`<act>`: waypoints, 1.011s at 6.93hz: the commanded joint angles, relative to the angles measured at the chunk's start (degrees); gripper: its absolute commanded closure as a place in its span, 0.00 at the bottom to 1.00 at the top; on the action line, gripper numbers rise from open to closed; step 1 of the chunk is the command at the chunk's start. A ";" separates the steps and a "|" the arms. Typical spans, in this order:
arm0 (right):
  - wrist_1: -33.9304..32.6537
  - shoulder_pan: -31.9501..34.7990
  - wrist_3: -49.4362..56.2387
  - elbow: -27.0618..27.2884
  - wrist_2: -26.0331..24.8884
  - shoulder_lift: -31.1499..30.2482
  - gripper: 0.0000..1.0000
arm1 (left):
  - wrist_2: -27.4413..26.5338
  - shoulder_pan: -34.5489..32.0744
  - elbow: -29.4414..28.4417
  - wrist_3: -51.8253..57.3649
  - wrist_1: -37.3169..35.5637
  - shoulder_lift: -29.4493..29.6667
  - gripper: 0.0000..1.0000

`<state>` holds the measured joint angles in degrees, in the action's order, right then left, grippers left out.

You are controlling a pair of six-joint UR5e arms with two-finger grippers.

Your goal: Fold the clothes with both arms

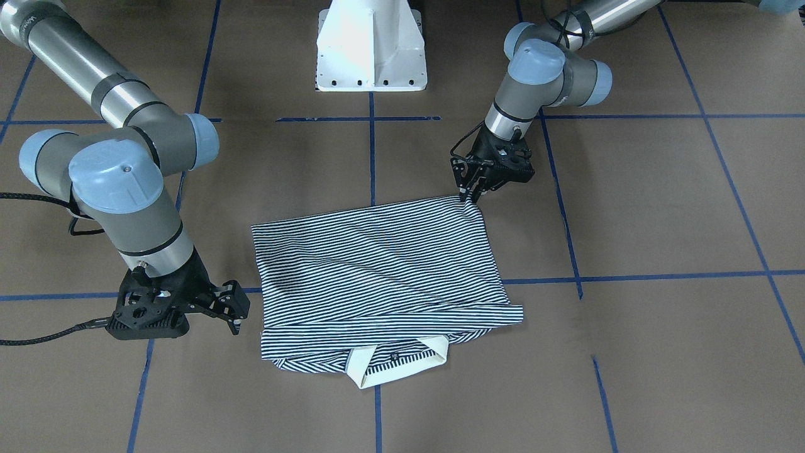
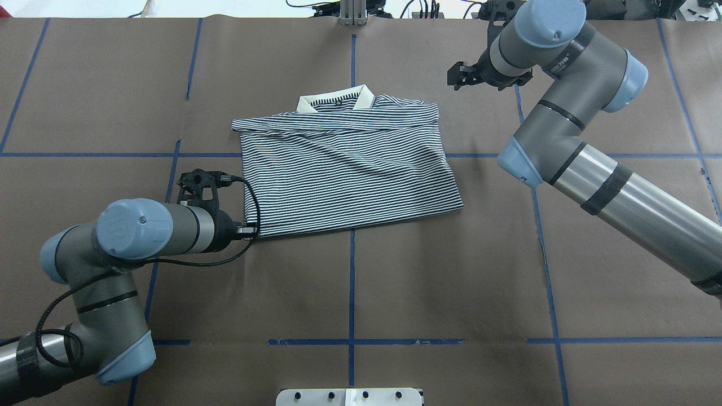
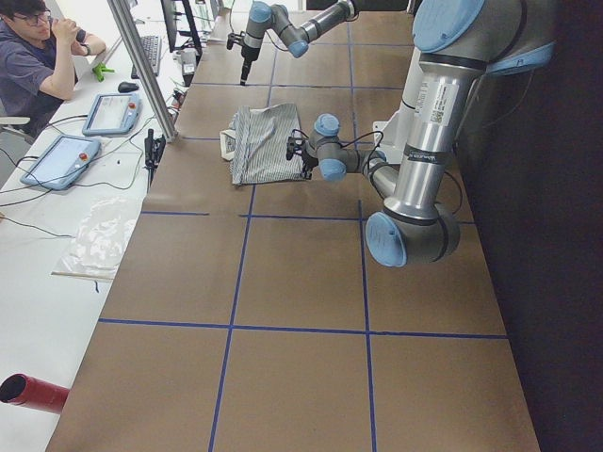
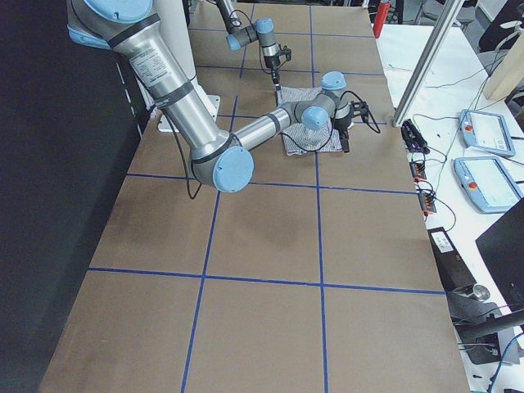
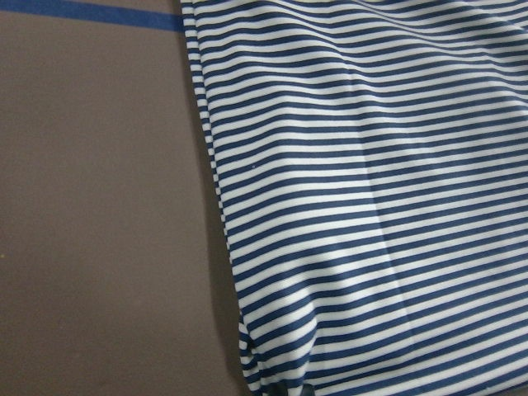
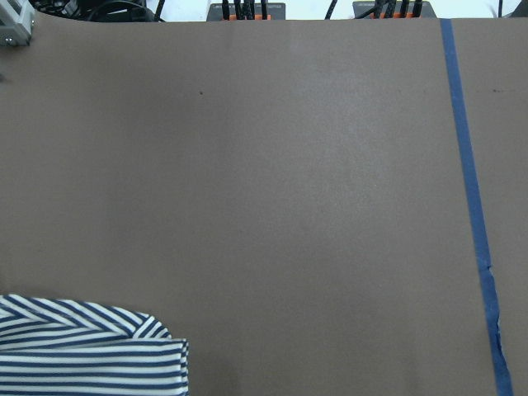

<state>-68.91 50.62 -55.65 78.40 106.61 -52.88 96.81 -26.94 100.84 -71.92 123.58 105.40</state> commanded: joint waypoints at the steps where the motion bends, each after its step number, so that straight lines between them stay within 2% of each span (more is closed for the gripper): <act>1: 0.00 0.00 -0.07 0.00 0.00 -0.12 0.00 | -0.04 -3.09 2.44 9.20 0.00 -4.31 1.00; 2: 0.00 0.00 0.02 0.00 0.00 -0.12 0.00 | 0.13 -8.17 -0.52 14.30 0.00 -3.71 1.00; 3: 0.00 0.00 0.02 0.00 0.00 -0.12 0.00 | 0.14 -13.61 -6.30 19.83 0.26 -0.57 1.00; 5: 0.00 -0.17 -0.24 0.00 -0.17 0.05 0.00 | 0.14 -21.89 -26.03 24.45 1.48 14.42 1.00; 6: 0.00 -0.17 -0.42 0.00 -0.17 0.06 0.00 | 0.14 -24.37 -36.40 25.85 5.14 21.71 1.00; 7: 0.00 -0.17 -0.51 0.00 -0.17 0.14 0.00 | -0.91 -25.78 -46.33 27.08 10.92 26.39 1.00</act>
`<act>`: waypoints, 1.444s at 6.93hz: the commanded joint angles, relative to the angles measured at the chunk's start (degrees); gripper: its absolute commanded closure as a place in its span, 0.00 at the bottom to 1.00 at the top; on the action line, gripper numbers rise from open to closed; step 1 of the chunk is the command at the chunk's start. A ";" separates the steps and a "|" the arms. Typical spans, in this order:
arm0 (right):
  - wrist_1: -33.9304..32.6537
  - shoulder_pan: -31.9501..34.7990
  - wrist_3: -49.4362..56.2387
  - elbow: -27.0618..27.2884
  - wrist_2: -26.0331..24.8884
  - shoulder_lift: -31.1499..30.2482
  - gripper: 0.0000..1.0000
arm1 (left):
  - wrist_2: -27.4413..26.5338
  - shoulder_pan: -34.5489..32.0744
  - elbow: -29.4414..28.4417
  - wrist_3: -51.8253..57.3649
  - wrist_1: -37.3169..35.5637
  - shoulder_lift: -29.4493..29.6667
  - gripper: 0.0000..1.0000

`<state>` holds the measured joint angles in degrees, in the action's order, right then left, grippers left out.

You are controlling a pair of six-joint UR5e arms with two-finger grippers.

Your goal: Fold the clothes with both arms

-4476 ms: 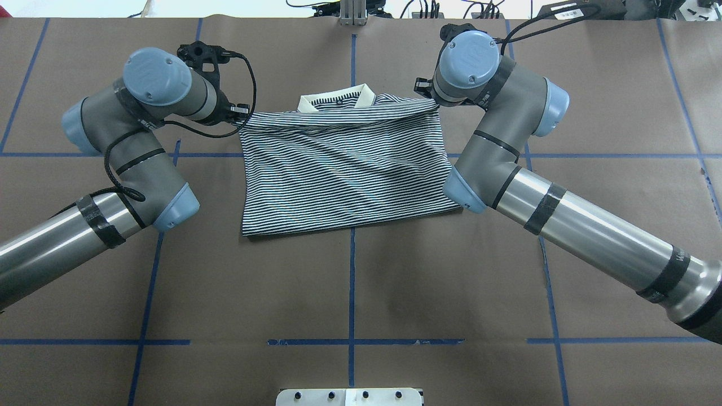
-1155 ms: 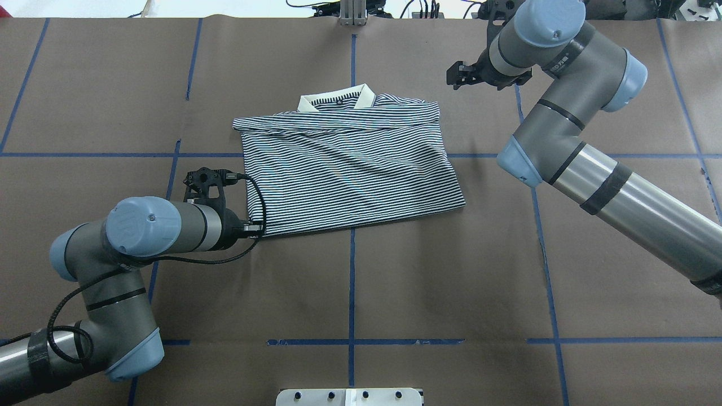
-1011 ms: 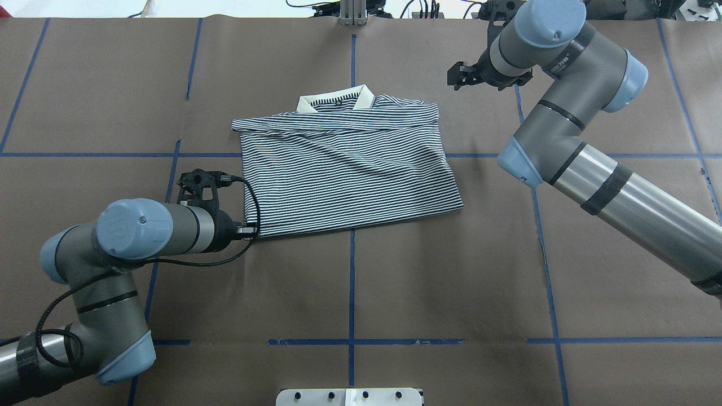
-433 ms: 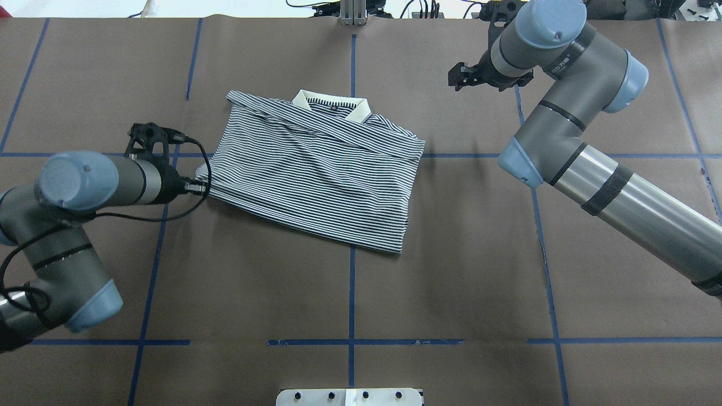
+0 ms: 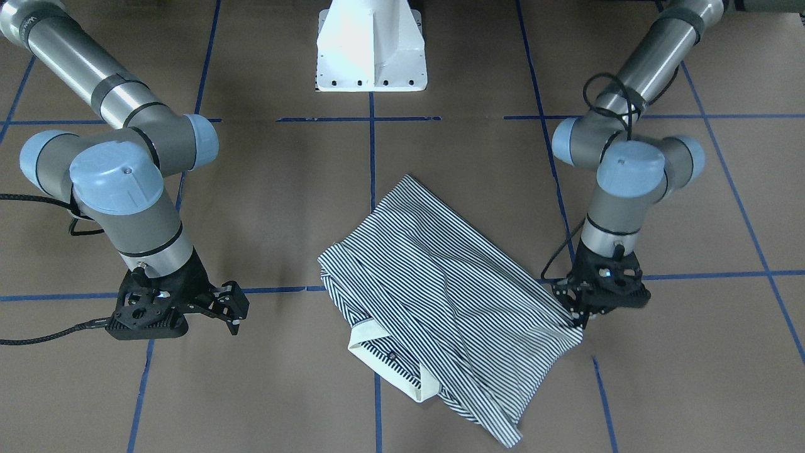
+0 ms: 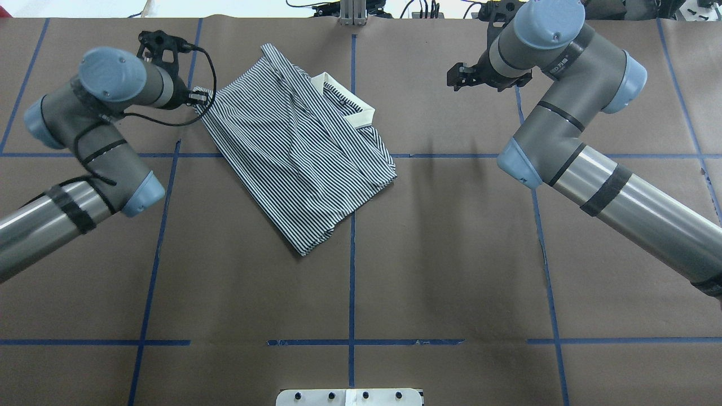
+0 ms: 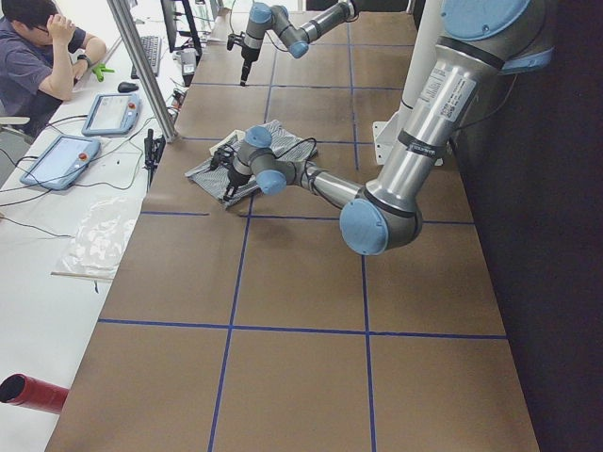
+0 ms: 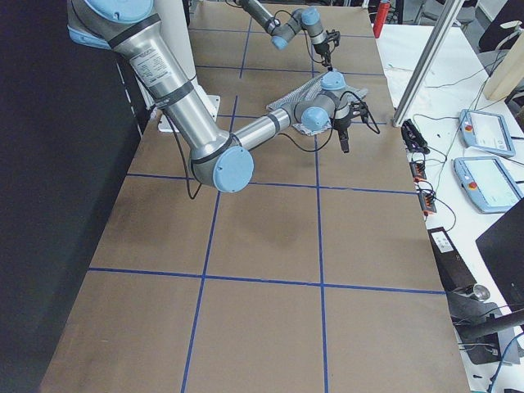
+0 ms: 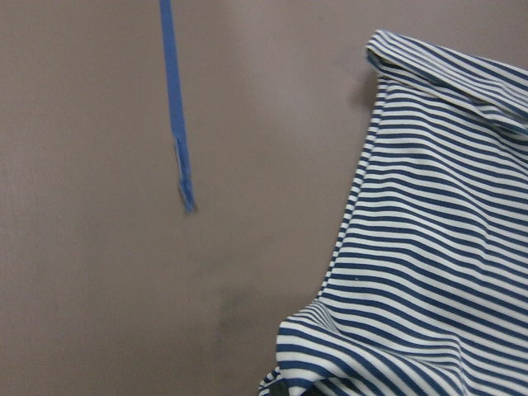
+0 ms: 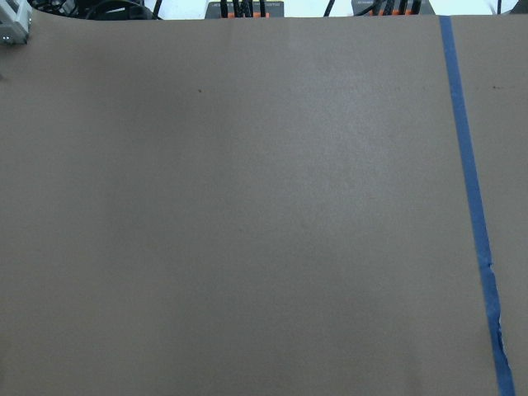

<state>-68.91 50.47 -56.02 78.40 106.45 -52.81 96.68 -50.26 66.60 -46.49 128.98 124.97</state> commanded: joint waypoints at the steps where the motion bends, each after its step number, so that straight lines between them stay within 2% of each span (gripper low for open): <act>1: 0.00 -0.02 -0.23 0.00 -0.10 0.07 0.00 | -1.57 -3.17 -15.59 3.67 8.01 7.65 1.00; 2: -0.09 -0.20 -0.41 0.00 -0.10 0.34 0.00 | -1.15 -3.43 -15.53 4.21 8.73 7.13 0.11; 3: -0.09 -0.72 -1.98 -0.35 -0.28 1.21 0.00 | -0.53 -3.87 -13.62 7.44 10.74 5.74 0.00; 4: -0.26 -1.86 -7.65 -1.74 -0.63 4.35 0.02 | 5.39 -6.40 -12.64 9.73 10.85 5.55 0.00; 5: -0.26 -3.69 -13.88 -4.80 -2.89 8.56 0.15 | 7.97 -6.86 -9.94 10.89 11.29 3.20 0.00; 6: -0.26 -6.06 -20.82 -9.53 -6.14 13.73 0.30 | 8.17 -6.87 -5.56 10.90 11.20 0.39 0.00; 7: -0.26 -8.00 -25.59 -14.71 -8.87 18.57 0.35 | 8.17 -6.87 -4.47 10.90 11.20 -0.16 0.00; 8: 1.13 -9.76 -28.68 -16.85 -11.07 20.71 0.38 | 8.26 -6.87 -4.46 10.90 11.11 -0.17 0.00; 9: 5.67 -11.78 -33.58 -18.79 -13.61 20.90 0.42 | 8.18 -6.87 -4.46 10.90 11.11 -0.25 0.00; 10: 6.50 -13.28 -35.63 -21.16 -15.90 22.30 0.43 | 8.17 -6.87 -4.46 10.90 11.11 -0.34 0.00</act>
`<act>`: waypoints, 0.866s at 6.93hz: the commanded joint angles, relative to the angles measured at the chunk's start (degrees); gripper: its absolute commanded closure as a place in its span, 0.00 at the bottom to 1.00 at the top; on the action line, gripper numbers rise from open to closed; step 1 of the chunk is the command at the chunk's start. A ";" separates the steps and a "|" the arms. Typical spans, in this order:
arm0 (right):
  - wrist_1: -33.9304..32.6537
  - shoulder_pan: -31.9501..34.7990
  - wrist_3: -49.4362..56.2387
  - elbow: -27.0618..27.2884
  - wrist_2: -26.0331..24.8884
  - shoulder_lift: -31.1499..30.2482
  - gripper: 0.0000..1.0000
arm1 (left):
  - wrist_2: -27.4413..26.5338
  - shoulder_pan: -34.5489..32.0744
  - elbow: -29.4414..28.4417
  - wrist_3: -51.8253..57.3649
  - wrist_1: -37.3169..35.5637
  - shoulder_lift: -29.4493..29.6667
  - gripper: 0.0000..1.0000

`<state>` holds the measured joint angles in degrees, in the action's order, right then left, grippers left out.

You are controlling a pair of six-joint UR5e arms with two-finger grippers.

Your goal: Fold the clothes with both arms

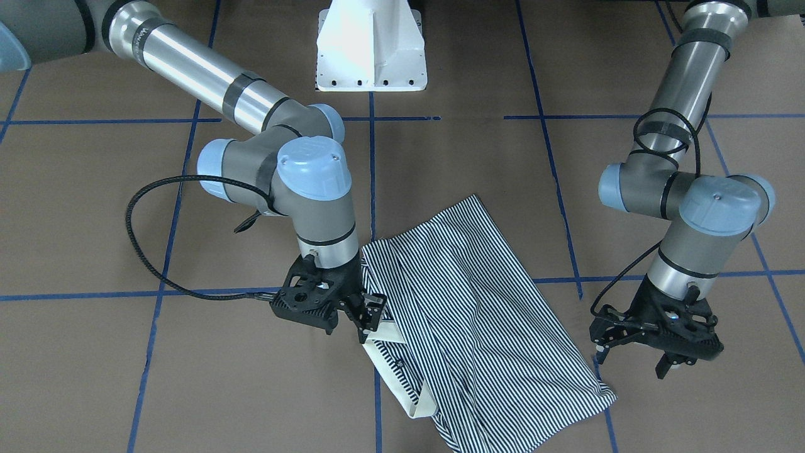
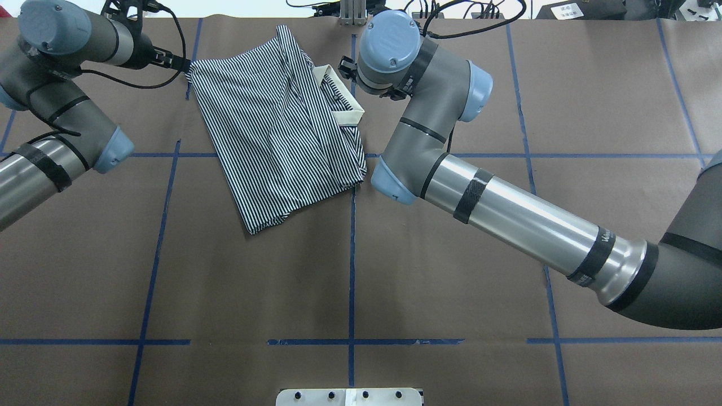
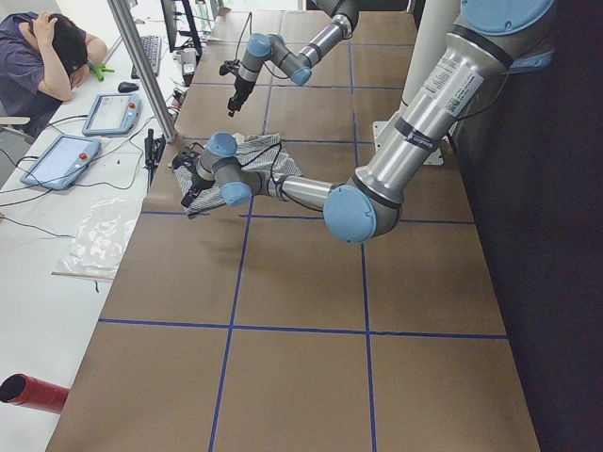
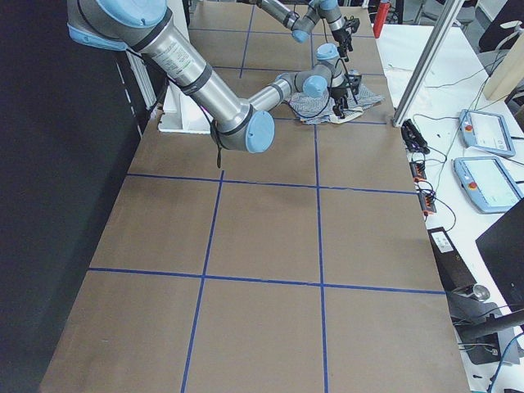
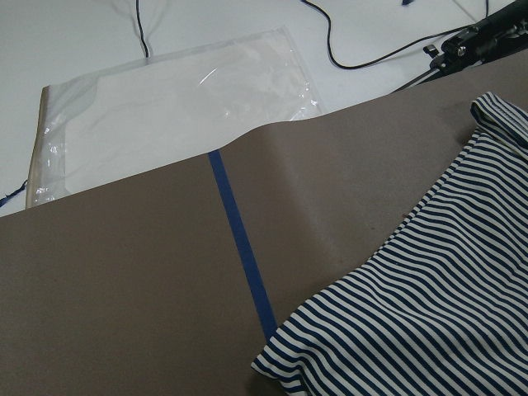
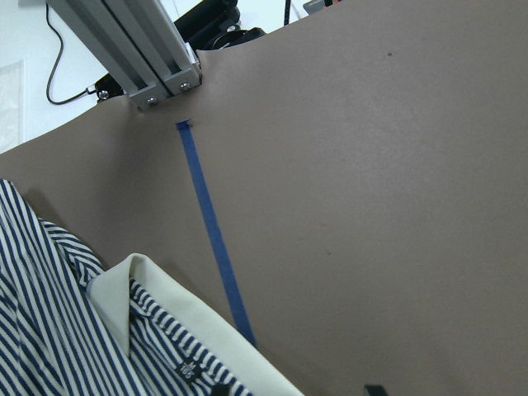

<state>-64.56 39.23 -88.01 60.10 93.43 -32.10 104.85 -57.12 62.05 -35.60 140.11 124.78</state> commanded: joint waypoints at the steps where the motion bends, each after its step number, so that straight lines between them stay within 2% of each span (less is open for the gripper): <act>1: 3.38 -3.18 -4.35 -4.54 -4.82 1.69 0.43 | 0.09 -0.01 0.09 0.01 -0.01 -0.24 0.00; 6: 3.65 -5.57 -4.27 -8.07 -9.05 1.96 0.43 | 0.00 0.34 0.18 -0.34 0.95 -1.29 0.00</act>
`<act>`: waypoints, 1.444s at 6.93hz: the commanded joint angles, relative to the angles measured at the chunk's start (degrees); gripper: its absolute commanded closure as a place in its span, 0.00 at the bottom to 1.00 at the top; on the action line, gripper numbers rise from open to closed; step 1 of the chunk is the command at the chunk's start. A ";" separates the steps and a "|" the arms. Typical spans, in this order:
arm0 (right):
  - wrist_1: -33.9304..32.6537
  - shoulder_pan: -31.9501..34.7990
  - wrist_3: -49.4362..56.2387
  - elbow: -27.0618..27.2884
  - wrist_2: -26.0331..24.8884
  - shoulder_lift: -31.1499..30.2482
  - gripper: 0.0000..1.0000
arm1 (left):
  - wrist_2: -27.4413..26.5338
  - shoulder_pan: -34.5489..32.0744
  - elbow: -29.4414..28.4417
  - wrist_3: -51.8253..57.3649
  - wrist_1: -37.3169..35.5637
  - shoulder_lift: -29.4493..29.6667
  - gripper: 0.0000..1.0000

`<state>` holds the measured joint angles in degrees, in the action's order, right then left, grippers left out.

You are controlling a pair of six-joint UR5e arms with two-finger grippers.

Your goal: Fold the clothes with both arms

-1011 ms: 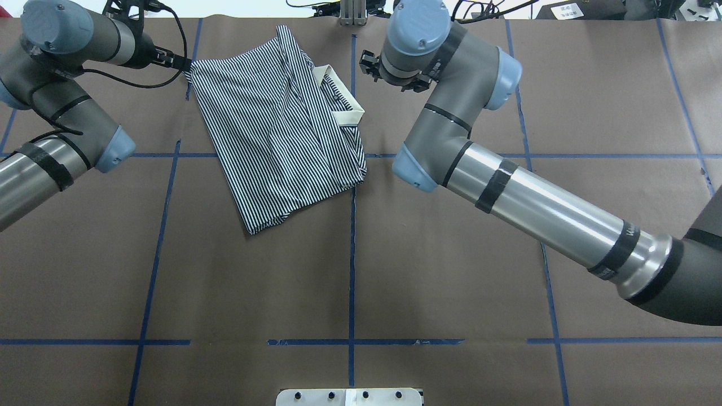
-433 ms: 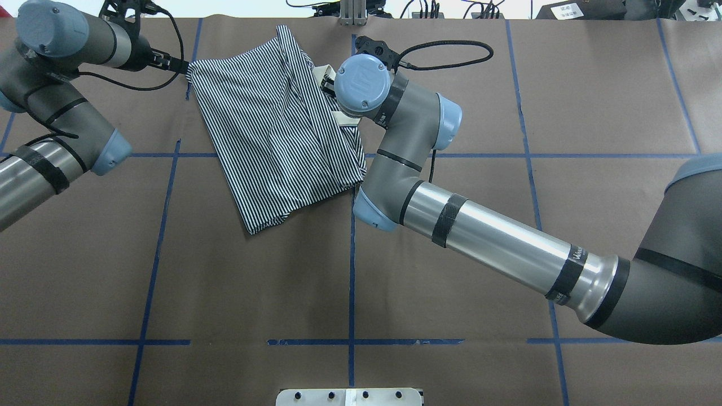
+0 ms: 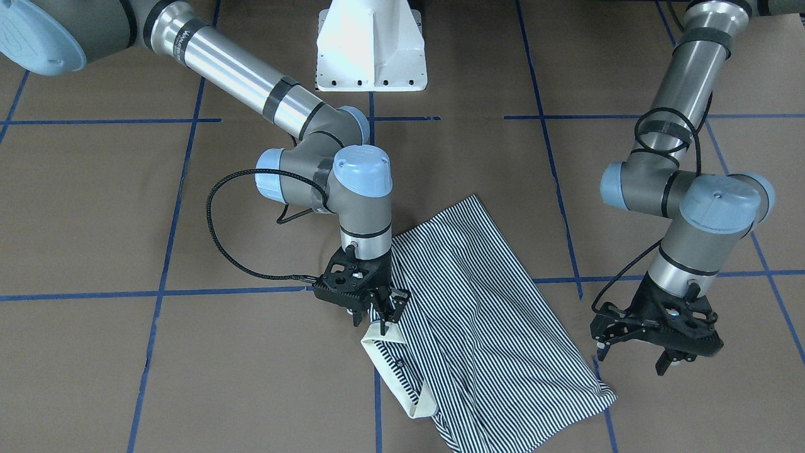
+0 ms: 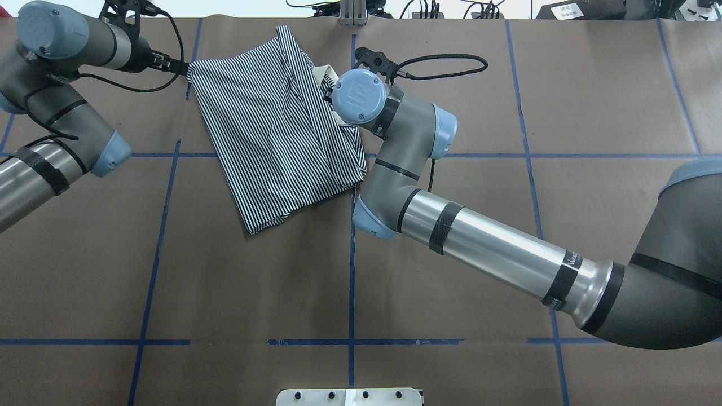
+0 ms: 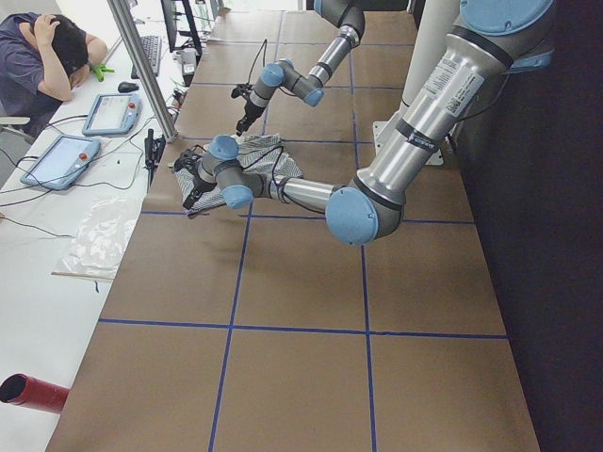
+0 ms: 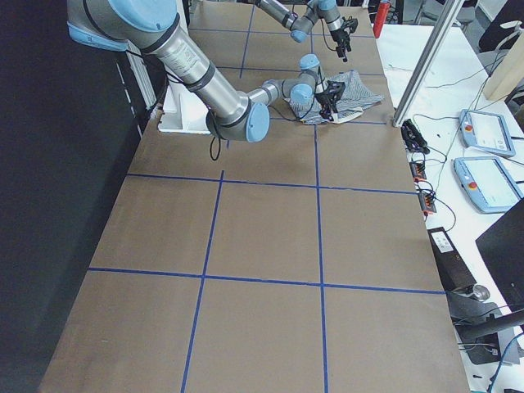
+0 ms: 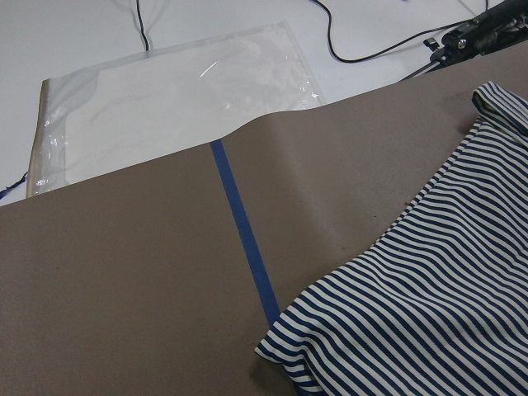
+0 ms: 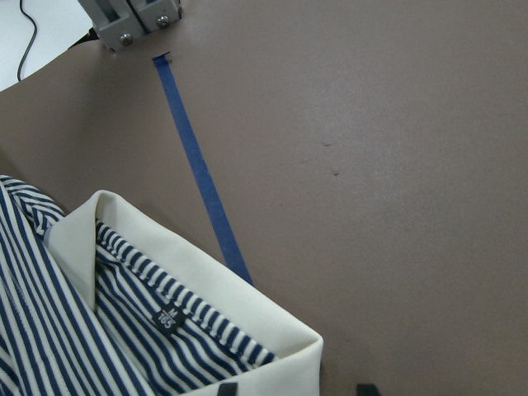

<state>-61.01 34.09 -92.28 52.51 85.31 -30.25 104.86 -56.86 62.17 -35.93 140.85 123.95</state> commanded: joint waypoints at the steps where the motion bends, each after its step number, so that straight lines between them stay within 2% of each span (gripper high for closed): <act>1: 0.10 -0.43 0.00 -0.74 -1.10 0.45 0.43 | 0.08 0.08 0.06 -0.02 1.26 -1.16 0.00; 2: 0.19 -0.51 0.00 -0.74 -1.19 0.54 0.43 | 0.08 0.08 0.06 -0.19 1.71 -1.34 0.00; 4: 4.31 -0.52 0.00 -4.50 -2.07 1.76 0.45 | 0.08 0.08 0.06 -0.28 1.80 -1.25 0.00; 6: 4.41 -0.52 0.00 -5.05 -2.42 1.77 0.45 | 0.08 0.08 0.06 -0.28 1.80 -1.25 0.00; 9: 4.41 -0.52 -0.09 -5.84 -3.30 1.77 0.55 | 0.08 0.08 0.15 -0.37 2.06 -1.25 0.00; 10: 4.41 -0.52 -0.18 -5.84 -3.30 1.94 0.92 | 0.08 0.08 0.15 -0.37 2.15 -1.25 0.00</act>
<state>-56.62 33.57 -92.37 46.74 82.09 -28.42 104.93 -56.78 62.29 -36.30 142.85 122.70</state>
